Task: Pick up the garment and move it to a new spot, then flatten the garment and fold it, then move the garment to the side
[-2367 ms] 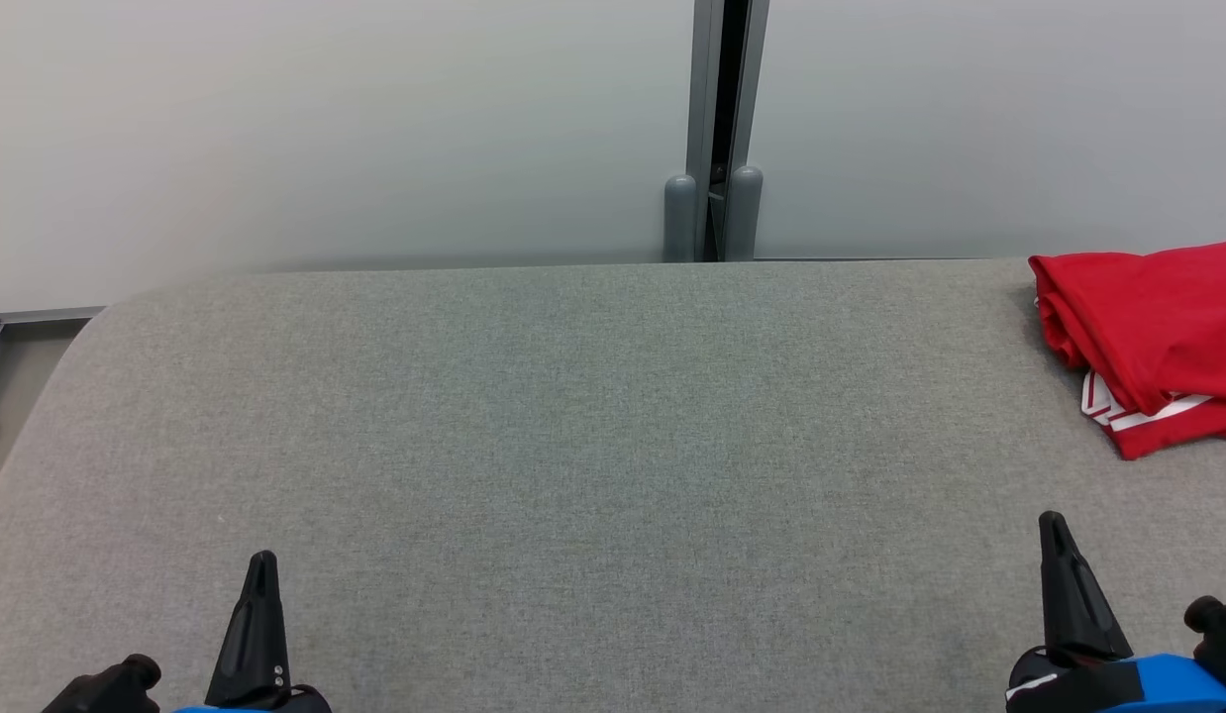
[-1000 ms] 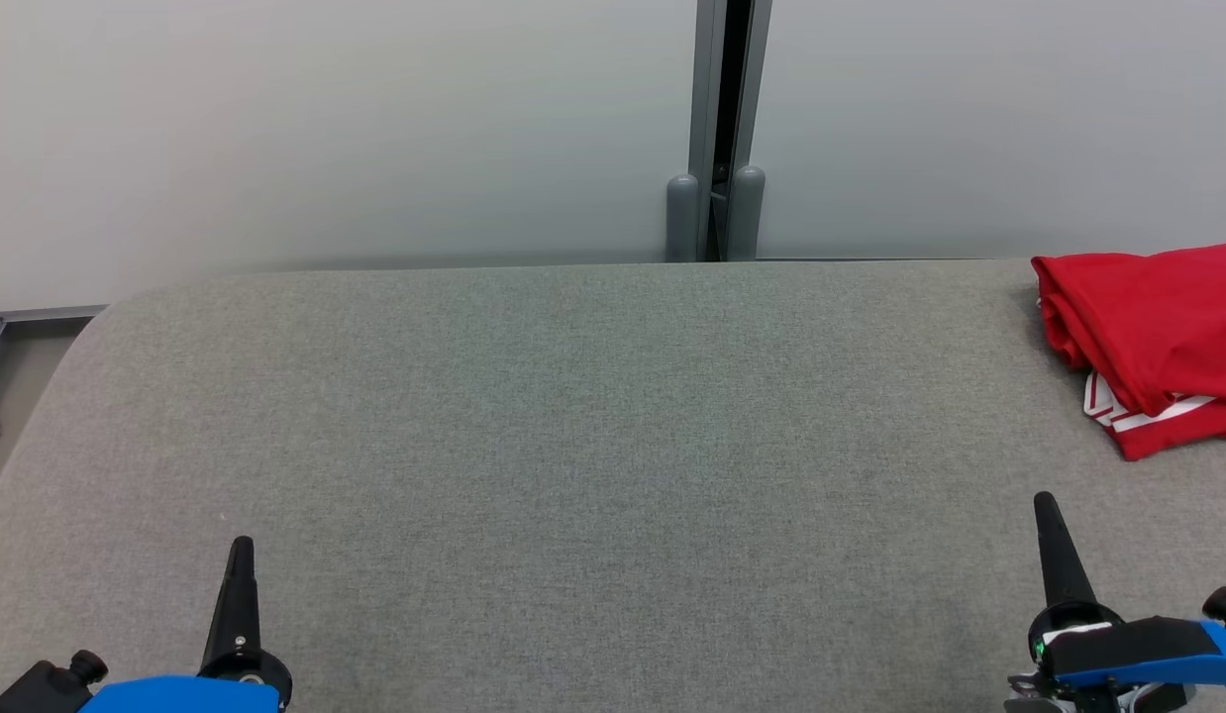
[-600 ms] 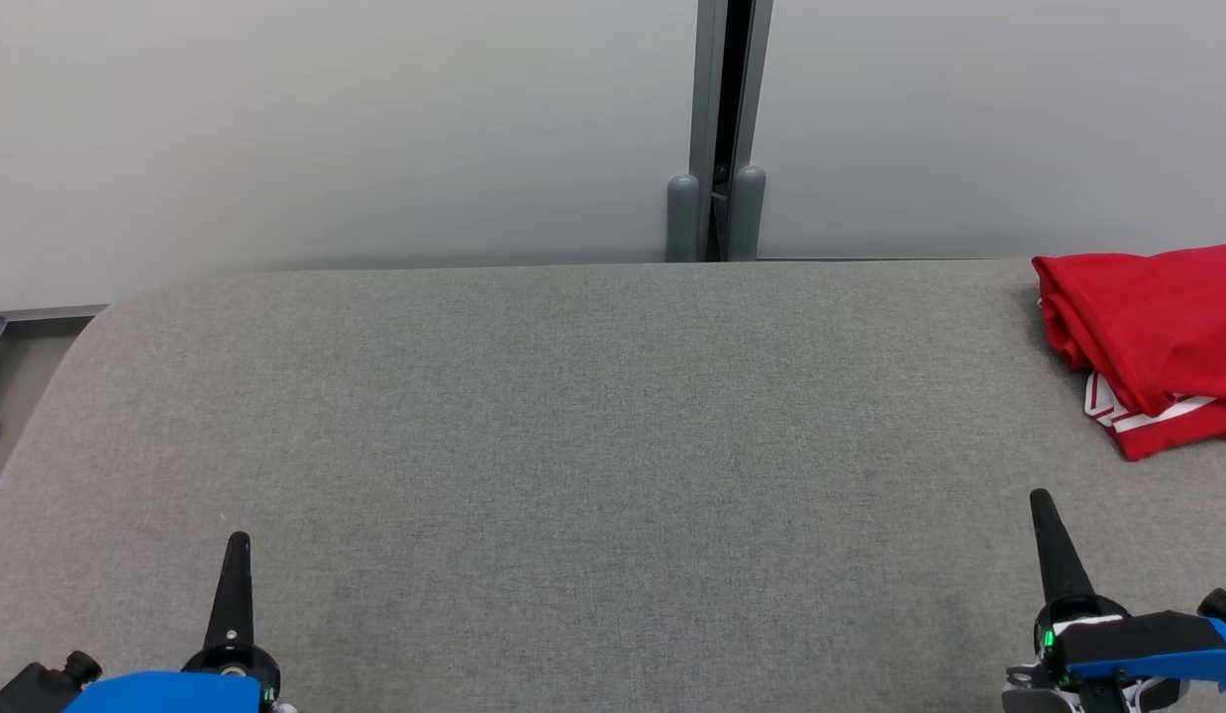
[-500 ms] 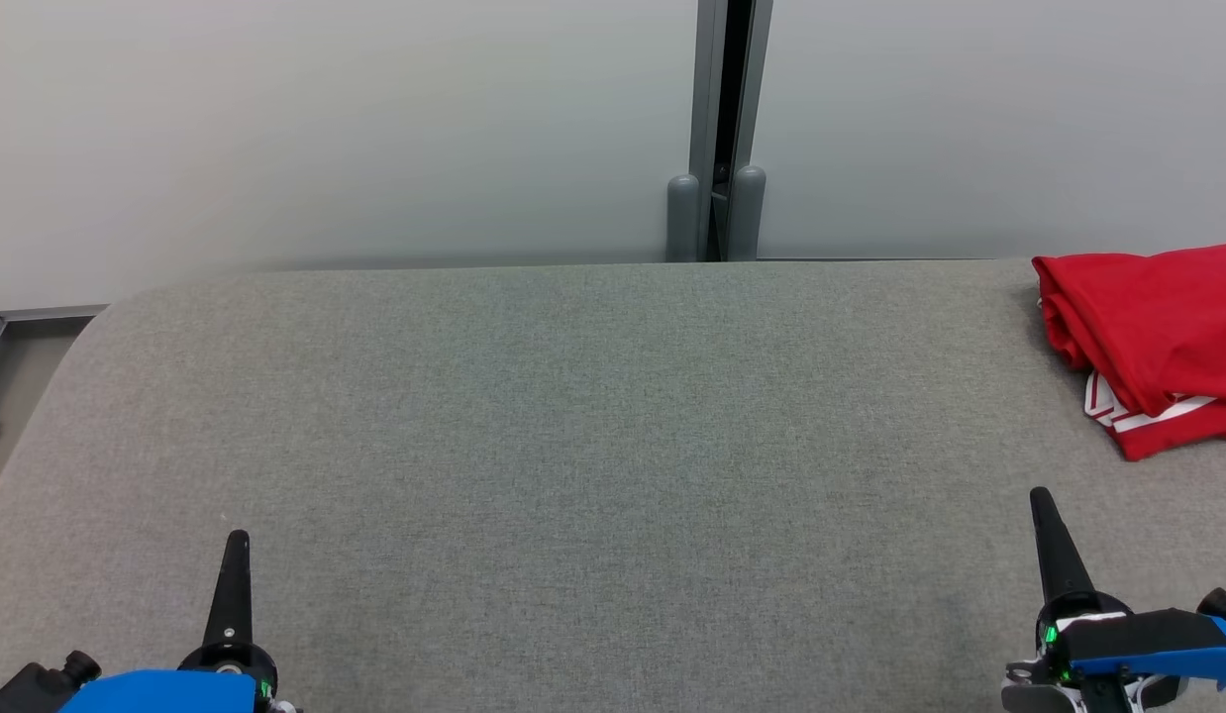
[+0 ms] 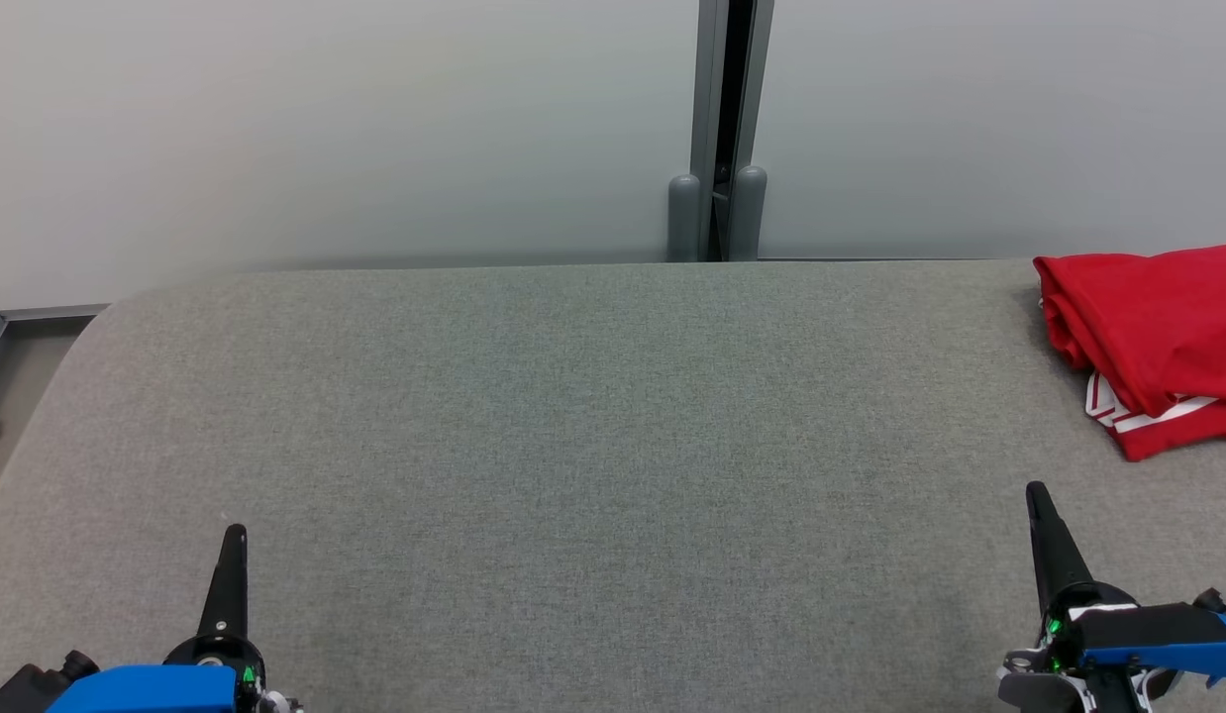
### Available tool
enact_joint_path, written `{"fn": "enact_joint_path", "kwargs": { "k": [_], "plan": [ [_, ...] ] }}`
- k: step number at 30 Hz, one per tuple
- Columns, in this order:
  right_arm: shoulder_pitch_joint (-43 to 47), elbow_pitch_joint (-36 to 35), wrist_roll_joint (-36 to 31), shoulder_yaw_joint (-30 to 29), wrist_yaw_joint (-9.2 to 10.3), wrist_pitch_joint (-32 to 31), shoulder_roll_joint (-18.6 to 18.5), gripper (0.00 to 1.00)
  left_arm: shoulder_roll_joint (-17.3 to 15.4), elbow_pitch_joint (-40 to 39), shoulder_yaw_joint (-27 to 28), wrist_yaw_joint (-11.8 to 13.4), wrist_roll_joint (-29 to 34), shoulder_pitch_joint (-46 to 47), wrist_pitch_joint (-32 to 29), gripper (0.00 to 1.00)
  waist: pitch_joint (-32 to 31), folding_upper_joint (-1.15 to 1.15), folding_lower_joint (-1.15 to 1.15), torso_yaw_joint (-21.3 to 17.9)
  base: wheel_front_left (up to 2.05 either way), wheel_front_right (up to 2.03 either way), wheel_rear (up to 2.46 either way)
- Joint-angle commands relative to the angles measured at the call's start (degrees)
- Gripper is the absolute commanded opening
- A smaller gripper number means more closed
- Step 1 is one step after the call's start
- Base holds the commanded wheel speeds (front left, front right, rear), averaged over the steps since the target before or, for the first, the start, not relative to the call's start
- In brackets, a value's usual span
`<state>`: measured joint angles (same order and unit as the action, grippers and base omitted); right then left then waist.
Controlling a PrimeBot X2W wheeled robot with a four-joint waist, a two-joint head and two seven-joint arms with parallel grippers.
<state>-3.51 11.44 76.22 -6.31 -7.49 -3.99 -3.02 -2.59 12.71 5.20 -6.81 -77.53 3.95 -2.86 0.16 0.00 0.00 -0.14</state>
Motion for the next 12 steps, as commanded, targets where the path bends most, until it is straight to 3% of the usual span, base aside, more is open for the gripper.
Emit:
{"fn": "enact_joint_path", "kwargs": {
  "k": [1,12],
  "plan": [
    [-1.1,0.1,1.6,-0.2,0.0,-0.3,0.1,0.0,-0.4,-0.1,0.4,-0.4,-1.4,1.2,-0.4,0.0,0.0,0.0,0.0,0.0,0.0,0.0,0.0],
    [-1.8,1.1,7.0,-0.2,0.0,-1.2,0.2,0.0,-0.4,0.5,0.8,-0.5,-6.4,1.8,-1.7,0.0,0.0,0.0,0.0,0.1,0.0,0.0,0.0]
  ]
}}
